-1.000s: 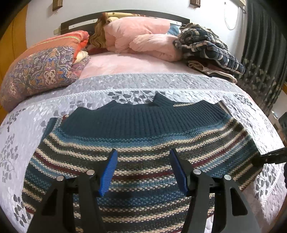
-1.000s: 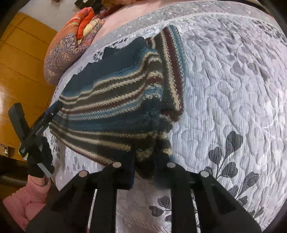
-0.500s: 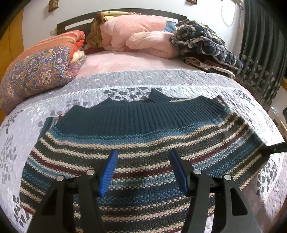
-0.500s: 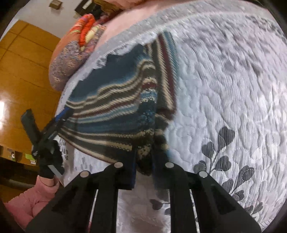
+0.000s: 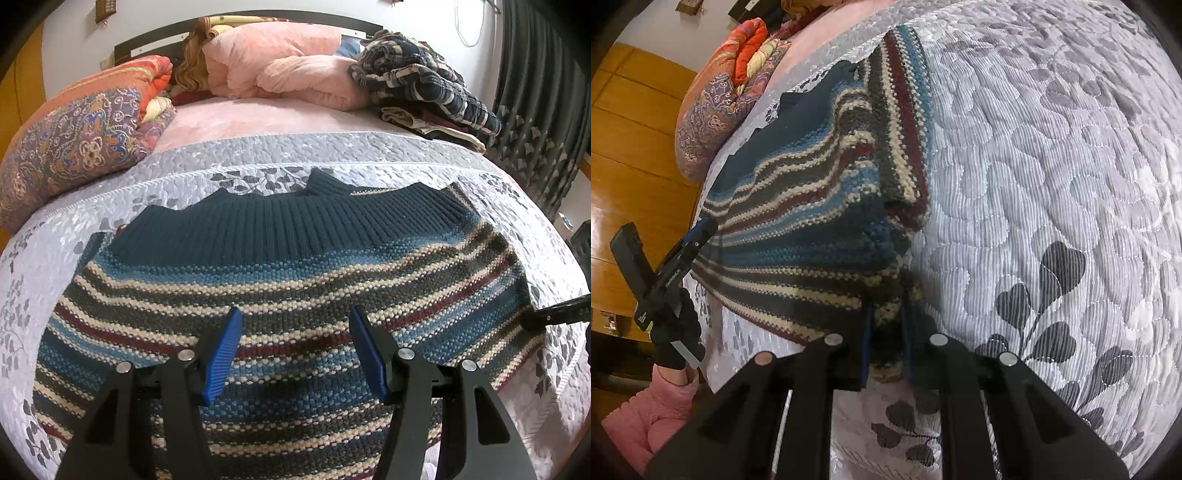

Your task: Fold small clothes

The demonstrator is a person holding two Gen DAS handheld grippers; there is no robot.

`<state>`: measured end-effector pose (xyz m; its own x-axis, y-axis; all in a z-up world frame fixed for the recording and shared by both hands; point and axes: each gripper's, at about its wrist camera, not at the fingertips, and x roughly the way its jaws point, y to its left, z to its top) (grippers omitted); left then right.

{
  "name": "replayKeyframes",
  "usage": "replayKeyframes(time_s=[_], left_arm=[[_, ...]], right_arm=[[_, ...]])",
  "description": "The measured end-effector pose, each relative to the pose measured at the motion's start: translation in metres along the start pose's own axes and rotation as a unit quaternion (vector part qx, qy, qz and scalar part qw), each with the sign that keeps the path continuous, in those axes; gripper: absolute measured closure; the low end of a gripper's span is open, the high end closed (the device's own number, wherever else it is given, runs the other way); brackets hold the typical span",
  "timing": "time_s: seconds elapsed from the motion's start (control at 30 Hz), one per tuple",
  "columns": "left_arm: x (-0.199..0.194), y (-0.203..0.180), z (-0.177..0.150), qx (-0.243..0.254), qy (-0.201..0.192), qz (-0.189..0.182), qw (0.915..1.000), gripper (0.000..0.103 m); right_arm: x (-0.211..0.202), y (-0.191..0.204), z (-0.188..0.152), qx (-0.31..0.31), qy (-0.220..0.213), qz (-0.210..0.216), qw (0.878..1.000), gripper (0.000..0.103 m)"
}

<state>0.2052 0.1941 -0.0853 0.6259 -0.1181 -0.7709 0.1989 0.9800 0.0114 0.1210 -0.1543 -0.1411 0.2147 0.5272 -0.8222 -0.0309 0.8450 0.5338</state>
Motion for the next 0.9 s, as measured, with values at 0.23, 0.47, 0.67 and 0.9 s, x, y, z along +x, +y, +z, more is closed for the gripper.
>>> replayKeyframes(time_s=[0.23, 0.47, 0.67, 0.9], left_arm=[[0.011, 0.002, -0.007, -0.006, 0.018, 0.000, 0.9998, 0.042], [0.011, 0.002, -0.007, -0.004, 0.018, 0.001, 0.9998, 0.042], [0.006, -0.005, -0.005, 0.003, 0.012, -0.005, 0.9999, 0.042], [0.003, -0.014, -0.001, 0.009, 0.007, -0.013, 0.9998, 0.041]], right_arm=[[0.005, 0.001, 0.001, 0.000, -0.002, -0.004, 1.000, 0.091], [0.000, 0.011, 0.003, -0.011, -0.005, -0.012, 1.000, 0.083], [-0.029, 0.025, 0.015, -0.019, -0.051, -0.013, 0.998, 0.026], [-0.021, 0.019, 0.035, 0.001, -0.049, -0.006, 0.999, 0.024]])
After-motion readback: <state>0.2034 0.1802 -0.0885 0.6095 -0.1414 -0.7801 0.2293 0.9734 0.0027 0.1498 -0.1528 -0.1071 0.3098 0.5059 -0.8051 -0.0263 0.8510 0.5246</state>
